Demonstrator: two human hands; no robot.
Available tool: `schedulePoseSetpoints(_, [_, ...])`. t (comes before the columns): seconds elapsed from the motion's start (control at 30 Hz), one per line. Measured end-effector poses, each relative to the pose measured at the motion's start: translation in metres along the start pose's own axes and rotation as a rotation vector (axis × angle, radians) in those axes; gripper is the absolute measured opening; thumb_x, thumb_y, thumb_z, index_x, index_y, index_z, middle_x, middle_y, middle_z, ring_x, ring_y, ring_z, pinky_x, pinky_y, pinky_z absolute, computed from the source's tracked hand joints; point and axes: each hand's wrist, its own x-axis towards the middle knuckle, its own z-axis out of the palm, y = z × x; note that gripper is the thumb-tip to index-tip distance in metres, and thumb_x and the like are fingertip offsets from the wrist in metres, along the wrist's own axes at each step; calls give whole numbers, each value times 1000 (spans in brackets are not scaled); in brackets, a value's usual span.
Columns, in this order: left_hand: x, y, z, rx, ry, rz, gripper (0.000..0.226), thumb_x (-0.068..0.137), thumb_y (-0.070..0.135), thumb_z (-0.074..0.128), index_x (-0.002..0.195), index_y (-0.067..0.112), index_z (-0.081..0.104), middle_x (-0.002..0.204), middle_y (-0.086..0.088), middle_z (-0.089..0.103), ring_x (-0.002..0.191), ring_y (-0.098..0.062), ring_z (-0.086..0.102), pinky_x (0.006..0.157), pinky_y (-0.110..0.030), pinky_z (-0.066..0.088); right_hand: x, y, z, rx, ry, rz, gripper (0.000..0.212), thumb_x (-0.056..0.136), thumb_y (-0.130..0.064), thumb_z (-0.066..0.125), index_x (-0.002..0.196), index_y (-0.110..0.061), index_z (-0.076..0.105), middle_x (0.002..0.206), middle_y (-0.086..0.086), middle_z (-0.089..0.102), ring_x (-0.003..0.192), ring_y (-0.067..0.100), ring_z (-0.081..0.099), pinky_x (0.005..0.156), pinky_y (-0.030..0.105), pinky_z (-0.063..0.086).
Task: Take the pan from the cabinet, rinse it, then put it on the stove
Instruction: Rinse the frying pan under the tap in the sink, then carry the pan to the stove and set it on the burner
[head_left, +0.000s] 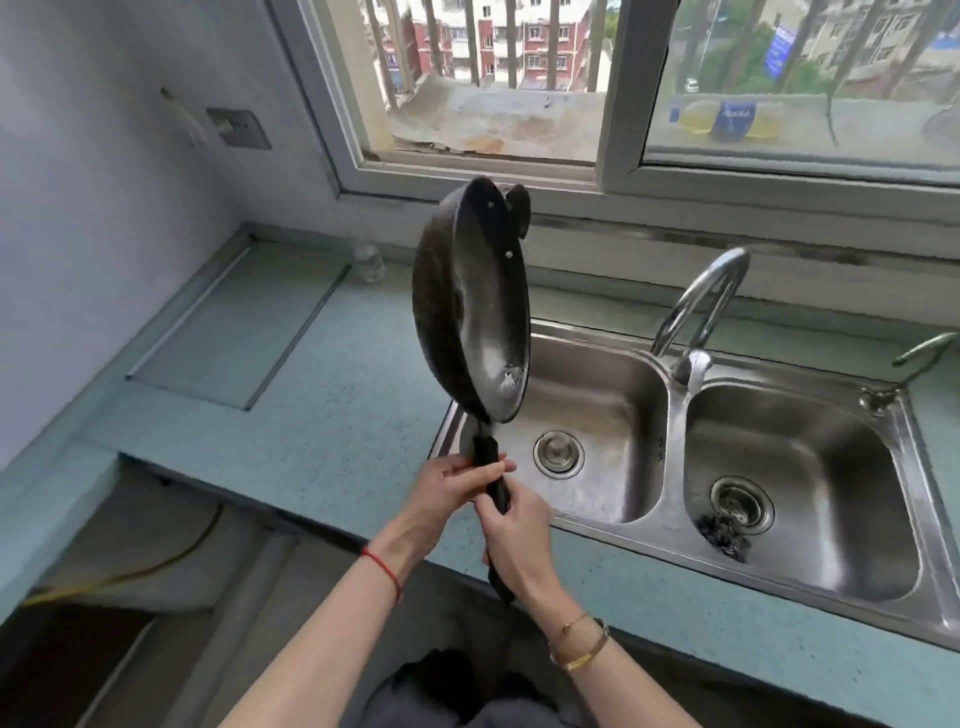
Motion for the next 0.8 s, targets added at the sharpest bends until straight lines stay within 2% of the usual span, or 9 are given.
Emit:
schedulePoseSetpoints(0.07, [-7, 5, -8, -74, 17, 31, 24, 88, 2, 64, 111, -1, 71, 109, -14, 76, 104, -22, 71, 86, -24, 56, -1, -14, 2, -70, -19, -101, 23, 91, -20, 58, 69, -26, 53, 51, -6, 49, 42, 25, 55, 40, 37, 43])
schedulePoseSetpoints(0.2, [-25, 20, -23, -212, 48, 113, 27, 91, -3, 54, 114, -5, 68, 113, -18, 73, 102, -21, 70, 84, -25, 57, -1, -36, 12, -164, -76, -268, 27, 91, -14, 61, 70, -26, 48, 49, -11, 42, 42, 7, 45, 42, 11, 28])
schedulePoseSetpoints(0.3, [-40, 29, -39, -309, 68, 193, 27, 90, 0, 54, 113, -2, 68, 114, -17, 72, 105, -21, 69, 86, -25, 57, 1, -49, 26, -229, -129, -364, 9, 87, -22, 59, 79, -21, 54, 56, -11, 44, 45, 6, 44, 47, 11, 31])
schedulePoseSetpoints(0.37, [-53, 32, -55, -364, 91, 235, 30, 84, 7, 56, 110, 1, 70, 114, -15, 73, 106, -20, 69, 86, -24, 56, -2, -57, 41, -237, -174, -410, 10, 83, -27, 56, 79, -19, 54, 55, -11, 49, 46, 6, 50, 49, 16, 38])
schedulePoseSetpoints(0.47, [-77, 29, -81, -409, 146, 279, 34, 76, 18, 63, 107, 8, 72, 117, -15, 72, 108, -21, 67, 84, -31, 54, -15, -69, 69, -202, -299, -439, 13, 80, -31, 53, 82, -19, 54, 56, 2, 60, 49, 22, 62, 50, 40, 52])
schedulePoseSetpoints(0.53, [-99, 25, -97, -461, 205, 313, 39, 72, 23, 65, 106, 7, 72, 116, -15, 72, 107, -20, 67, 83, -33, 53, -29, -74, 89, -203, -352, -487, 9, 79, -30, 55, 81, -21, 53, 55, -6, 57, 48, 10, 57, 49, 31, 50])
schedulePoseSetpoints(0.6, [-124, 19, -113, -529, 285, 346, 37, 73, 22, 68, 106, 4, 71, 110, -14, 74, 103, -18, 70, 83, -27, 57, -49, -81, 108, -188, -403, -546, 7, 79, -23, 59, 86, -24, 57, 55, -15, 50, 50, 2, 52, 48, 12, 36])
schedulePoseSetpoints(0.7, [-165, 5, -137, -590, 411, 384, 22, 89, 17, 63, 103, 1, 69, 98, -12, 76, 94, -19, 70, 83, -25, 59, -88, -82, 140, -163, -497, -578, 17, 82, -14, 64, 98, -15, 64, 61, -20, 50, 54, -4, 53, 51, 6, 35])
schedulePoseSetpoints(0.8, [-212, -21, -167, -625, 513, 389, 20, 95, 8, 55, 106, -2, 68, 99, -14, 75, 94, -18, 70, 85, -22, 58, -134, -73, 174, -192, -571, -567, 13, 84, -11, 68, 96, -7, 66, 57, -15, 51, 50, 2, 51, 46, 9, 32])
